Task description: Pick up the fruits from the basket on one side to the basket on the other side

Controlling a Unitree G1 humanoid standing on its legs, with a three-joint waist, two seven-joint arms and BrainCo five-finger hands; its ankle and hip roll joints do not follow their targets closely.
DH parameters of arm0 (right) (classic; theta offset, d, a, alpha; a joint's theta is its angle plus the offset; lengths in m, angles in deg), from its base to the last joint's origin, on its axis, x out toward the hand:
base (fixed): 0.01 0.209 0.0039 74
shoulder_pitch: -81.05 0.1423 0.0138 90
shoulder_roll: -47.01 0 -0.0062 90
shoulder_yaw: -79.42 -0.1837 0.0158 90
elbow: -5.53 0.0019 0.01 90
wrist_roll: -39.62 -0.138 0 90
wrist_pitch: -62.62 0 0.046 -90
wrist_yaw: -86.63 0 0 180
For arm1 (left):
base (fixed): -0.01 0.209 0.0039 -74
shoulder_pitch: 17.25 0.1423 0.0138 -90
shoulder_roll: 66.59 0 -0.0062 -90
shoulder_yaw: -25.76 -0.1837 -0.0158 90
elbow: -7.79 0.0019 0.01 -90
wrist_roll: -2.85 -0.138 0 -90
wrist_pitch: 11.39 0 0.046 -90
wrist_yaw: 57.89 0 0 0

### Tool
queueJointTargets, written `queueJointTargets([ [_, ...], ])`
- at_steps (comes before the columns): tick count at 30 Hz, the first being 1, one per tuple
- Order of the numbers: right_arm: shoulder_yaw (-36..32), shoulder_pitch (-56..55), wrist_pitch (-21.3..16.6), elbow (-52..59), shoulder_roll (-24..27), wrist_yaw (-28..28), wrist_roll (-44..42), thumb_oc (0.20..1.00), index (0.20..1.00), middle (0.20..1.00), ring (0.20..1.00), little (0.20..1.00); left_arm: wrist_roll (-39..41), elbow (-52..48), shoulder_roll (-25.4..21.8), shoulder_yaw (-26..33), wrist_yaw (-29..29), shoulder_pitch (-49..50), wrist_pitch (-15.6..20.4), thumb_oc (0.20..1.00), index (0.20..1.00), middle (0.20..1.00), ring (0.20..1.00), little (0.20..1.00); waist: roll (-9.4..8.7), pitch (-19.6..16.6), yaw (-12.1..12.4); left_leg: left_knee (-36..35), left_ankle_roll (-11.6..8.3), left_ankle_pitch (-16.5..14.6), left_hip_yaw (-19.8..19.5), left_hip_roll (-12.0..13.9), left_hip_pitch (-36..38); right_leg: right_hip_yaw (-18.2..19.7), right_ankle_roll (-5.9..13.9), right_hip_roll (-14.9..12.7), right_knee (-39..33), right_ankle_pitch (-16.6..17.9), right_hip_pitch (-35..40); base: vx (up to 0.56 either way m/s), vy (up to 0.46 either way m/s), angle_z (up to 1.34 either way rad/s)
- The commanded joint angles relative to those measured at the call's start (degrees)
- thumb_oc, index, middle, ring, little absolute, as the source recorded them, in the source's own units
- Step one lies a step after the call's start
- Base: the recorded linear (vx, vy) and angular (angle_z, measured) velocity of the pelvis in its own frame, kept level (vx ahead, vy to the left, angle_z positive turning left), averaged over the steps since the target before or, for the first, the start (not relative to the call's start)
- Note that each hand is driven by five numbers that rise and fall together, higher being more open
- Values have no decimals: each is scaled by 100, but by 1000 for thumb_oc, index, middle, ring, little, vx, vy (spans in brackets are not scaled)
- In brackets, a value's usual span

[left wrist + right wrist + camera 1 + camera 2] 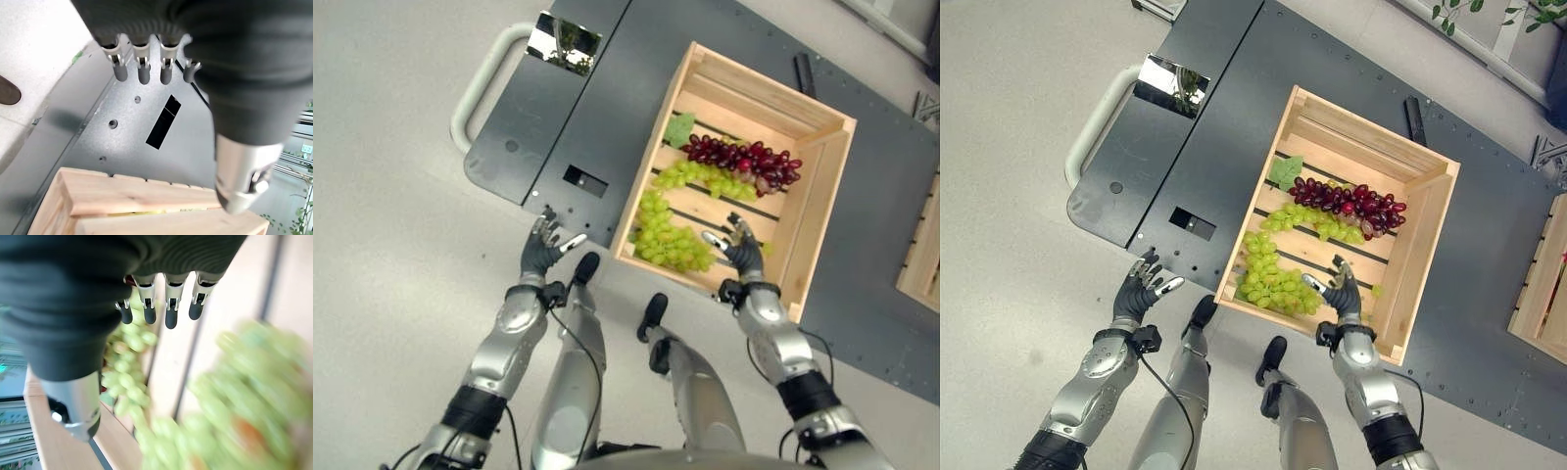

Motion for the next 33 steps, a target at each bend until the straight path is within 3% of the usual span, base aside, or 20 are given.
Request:
queueJointTargets([
  [1,-334,168,-130,446,364,232,231,1000,1000,1000,1000,1000,-401,-589,-5,282,19,56,220,1000,1000,1000,1000,1000,-112,-36,38,-707,526,107,50,-254,200,111,242,-402,-183,368,-360,0,0,0],
  [14,-215,1849,187,-373,1396,336,380,1000,1000,1000,1000,1000,-278,-247,-139,202,-170,167,169,1000,1000,1000,1000,1000,-294,-36,176,-646,677,-127,266,-358,846,314,402,-504,-370,501,319,28,38,-4],
  [17,-123,2076,243,-545,1582,251,379,1000,1000,1000,1000,1000,-290,-185,-200,250,-202,194,161,1000,1000,1000,1000,1000,-276,-36,196,-743,745,-157,381,-358,1159,416,515,-574,-38,541,358,64,127,-20],
  [20,28,2437,413,-718,1898,116,569,1000,1000,1000,1000,1000,-335,-76,-261,310,-201,241,126,1000,1000,1000,1000,1000,-141,-36,123,-871,898,-305,637,-335,1691,573,788,-727,1106,961,138,73,188,-36],
  [21,209,2733,511,-931,2091,67,676,1000,1000,1000,1000,1000,-399,-42,-269,280,-246,249,100,1000,1000,1000,1000,1000,-24,-36,42,-974,932,-370,621,-294,1960,747,821,-559,1341,1054,-161,119,147,-60],
  [24,427,3003,553,-1149,2326,-22,714,1000,1000,1000,1000,1000,-417,16,-265,256,-277,187,101,1000,1000,1000,1000,1000,17,-36,-77,-1052,934,-378,609,-339,2125,794,695,-228,970,1023,-463,109,58,-40],
  [25,499,3024,589,-1235,2520,-131,689,1000,1000,1000,1000,1000,-408,22,-270,260,-306,192,86,1000,1000,1000,1000,1000,-85,-36,-199,-1078,935,-450,632,-473,2246,672,666,-219,326,1156,-611,165,38,8],
  [27,553,3026,628,-1297,2587,-205,726,1000,1000,1000,1000,1000,-431,26,-254,237,-339,202,64,1000,1000,1000,1000,1000,-118,-36,-265,-1072,938,-498,627,-524,2313,548,680,-207,-73,1291,-646,230,-44,4],
  [29,629,3009,674,-1302,2760,-297,760,1000,1000,1000,1000,1000,-447,29,-226,216,-367,230,66,1000,1000,1000,1000,1000,-98,-36,-413,-974,973,-617,518,-599,2407,655,692,-21,-473,1445,-747,268,-71,52],
  [30,712,2972,710,-1374,2982,-406,784,1000,1000,1000,1000,1000,-463,53,-179,157,-435,233,59,1000,1000,1000,1000,1000,-81,-36,-539,-788,985,-698,320,-733,2436,1049,679,149,-390,1445,-819,112,-29,50],
  [33,755,2923,738,-1411,3255,-539,821,1000,1000,1000,1000,1000,-515,96,-81,121,-492,210,36,1000,1000,1000,1000,1000,-156,-89,-526,-688,974,-797,291,-874,2374,1133,532,110,-610,1390,-497,99,-125,-15],
])
